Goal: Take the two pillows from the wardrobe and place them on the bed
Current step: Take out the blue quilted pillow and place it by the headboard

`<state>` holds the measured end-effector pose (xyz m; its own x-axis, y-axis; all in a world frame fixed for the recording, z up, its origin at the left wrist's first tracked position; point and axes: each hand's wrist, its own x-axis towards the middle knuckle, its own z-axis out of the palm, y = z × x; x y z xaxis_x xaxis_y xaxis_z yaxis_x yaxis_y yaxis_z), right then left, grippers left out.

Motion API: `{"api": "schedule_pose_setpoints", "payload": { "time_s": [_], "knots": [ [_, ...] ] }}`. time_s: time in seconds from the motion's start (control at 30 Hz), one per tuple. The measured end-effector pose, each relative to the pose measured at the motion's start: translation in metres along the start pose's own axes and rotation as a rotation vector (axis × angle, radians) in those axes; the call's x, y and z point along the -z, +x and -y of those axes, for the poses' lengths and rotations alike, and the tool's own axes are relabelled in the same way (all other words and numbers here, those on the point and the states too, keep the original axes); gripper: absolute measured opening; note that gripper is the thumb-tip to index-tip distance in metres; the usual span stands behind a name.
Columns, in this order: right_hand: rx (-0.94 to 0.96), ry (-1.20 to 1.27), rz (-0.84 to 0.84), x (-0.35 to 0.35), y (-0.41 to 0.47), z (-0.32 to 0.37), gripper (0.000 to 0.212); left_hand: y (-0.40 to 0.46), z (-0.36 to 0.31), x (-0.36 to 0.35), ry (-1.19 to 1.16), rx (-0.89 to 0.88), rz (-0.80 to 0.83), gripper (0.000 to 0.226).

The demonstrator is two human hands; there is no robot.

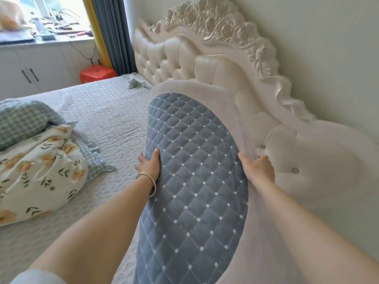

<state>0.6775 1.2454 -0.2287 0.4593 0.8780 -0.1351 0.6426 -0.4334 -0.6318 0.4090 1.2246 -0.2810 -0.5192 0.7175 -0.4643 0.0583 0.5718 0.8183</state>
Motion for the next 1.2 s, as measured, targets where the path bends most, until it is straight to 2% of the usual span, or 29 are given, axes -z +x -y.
{"api": "schedule_pose_setpoints", "payload": {
  "time_s": [0.17, 0.3, 0.47, 0.57, 0.63, 0.73, 0.8, 0.87, 0.93, 1.0, 1.2],
  "knots": [
    [0.17, -0.038, 0.197, -0.062, 0.084, 0.028, 0.075, 0.067, 0.008, -0.027, -0.043, 0.051, -0.14, 0.081],
    [0.299, -0.113, 0.36, -0.106, 0.16, 0.04, 0.078, 0.108, 0.021, -0.065, -0.102, 0.219, -0.225, 0.091],
    [0.363, -0.149, 0.514, -0.165, 0.245, 0.045, 0.075, 0.163, 0.027, -0.113, -0.191, 0.236, -0.307, 0.096],
    [0.399, -0.147, 0.538, -0.199, 0.299, 0.048, 0.074, 0.199, 0.028, -0.146, -0.237, 0.206, -0.279, 0.111],
    [0.434, -0.126, 0.547, -0.216, 0.337, 0.053, 0.07, 0.225, 0.028, -0.163, -0.299, 0.171, -0.234, 0.108],
    [0.56, -0.095, 0.507, -0.237, 0.384, 0.062, 0.059, 0.27, 0.028, -0.183, -0.441, 0.178, -0.067, 0.113],
    [0.743, -0.237, 0.468, -0.258, 0.405, 0.054, 0.056, 0.293, 0.029, -0.211, -0.329, 0.176, 0.068, 0.103],
    [0.867, -0.466, 0.563, -0.284, 0.418, 0.028, 0.059, 0.306, 0.038, -0.25, -0.081, 0.207, 0.146, 0.114],
    [0.758, -0.62, 0.697, -0.304, 0.424, -0.004, 0.061, 0.31, 0.048, -0.283, 0.209, 0.226, 0.17, 0.12],
    [0.672, -0.653, 0.702, -0.312, 0.428, -0.023, 0.061, 0.315, 0.056, -0.3, 0.39, 0.222, 0.143, 0.109],
    [0.688, -0.679, 0.713, -0.314, 0.428, -0.025, 0.062, 0.316, 0.053, -0.303, 0.543, 0.267, 0.156, 0.104]
  ]
}}
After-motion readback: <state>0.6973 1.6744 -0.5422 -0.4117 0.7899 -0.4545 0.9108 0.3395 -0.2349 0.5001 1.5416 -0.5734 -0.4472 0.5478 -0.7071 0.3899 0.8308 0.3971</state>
